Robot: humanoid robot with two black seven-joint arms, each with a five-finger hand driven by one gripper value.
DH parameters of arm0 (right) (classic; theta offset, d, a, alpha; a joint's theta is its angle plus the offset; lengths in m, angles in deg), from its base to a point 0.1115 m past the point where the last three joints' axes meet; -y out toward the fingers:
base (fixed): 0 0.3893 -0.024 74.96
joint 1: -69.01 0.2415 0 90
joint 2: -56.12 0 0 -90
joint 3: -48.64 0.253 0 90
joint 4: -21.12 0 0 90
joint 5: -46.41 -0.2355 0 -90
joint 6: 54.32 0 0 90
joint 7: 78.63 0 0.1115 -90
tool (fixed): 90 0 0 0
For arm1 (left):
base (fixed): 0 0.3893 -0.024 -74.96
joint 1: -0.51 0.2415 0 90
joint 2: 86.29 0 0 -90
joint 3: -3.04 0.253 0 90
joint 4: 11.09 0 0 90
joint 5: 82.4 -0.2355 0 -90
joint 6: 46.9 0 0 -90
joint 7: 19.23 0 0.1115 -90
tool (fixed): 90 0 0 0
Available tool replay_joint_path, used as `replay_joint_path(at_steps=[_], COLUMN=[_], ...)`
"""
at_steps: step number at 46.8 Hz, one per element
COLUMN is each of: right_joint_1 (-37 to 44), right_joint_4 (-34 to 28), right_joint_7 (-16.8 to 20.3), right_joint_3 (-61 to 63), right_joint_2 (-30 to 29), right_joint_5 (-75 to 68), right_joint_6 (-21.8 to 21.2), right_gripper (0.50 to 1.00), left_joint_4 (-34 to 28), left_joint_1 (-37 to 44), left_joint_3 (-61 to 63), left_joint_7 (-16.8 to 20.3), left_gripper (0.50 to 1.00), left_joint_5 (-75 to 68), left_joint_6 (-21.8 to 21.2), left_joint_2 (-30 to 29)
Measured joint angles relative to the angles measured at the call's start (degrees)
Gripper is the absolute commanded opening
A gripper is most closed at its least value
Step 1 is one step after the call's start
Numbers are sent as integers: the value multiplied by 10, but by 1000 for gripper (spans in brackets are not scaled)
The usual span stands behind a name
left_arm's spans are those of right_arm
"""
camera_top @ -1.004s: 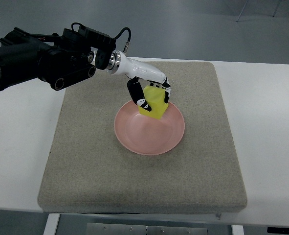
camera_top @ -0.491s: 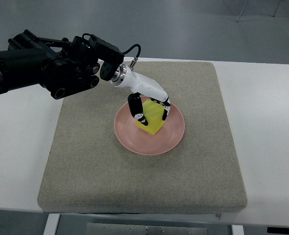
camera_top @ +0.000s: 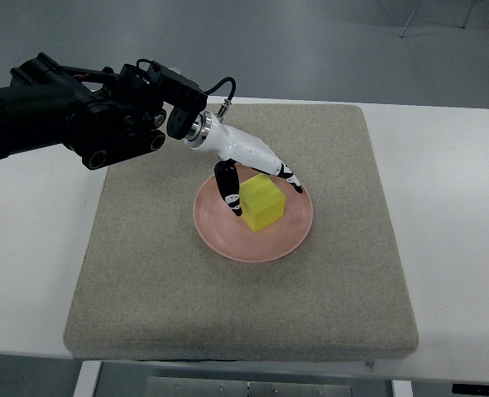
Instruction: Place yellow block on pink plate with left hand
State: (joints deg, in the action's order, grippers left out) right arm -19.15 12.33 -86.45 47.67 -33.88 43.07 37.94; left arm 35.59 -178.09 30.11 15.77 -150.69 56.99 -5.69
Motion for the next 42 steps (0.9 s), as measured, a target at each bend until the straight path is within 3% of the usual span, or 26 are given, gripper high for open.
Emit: replay_joint_path(at_steps=[17,29,42], right_joint_1=[0,0,0], right_joint_4=[0,0,0], right_joint_7=[0,0,0], right_joint_3=[0,0,0], right_joint_2=[0,0,0], right_joint_5=[0,0,0], right_joint_6=[-1,0,0], right_gripper=[924,924,924], left_joint_4=[0,-12,-139], left_joint_1=[-7,-5,70], left_joint_3=[-12,-50,-77], left_joint_7=[0,0,0], left_gripper=[964,964,962], left_joint_5=[4,6,14], left_joint_6=[1,1,-3], left_joint_2=[-22,-76,-94])
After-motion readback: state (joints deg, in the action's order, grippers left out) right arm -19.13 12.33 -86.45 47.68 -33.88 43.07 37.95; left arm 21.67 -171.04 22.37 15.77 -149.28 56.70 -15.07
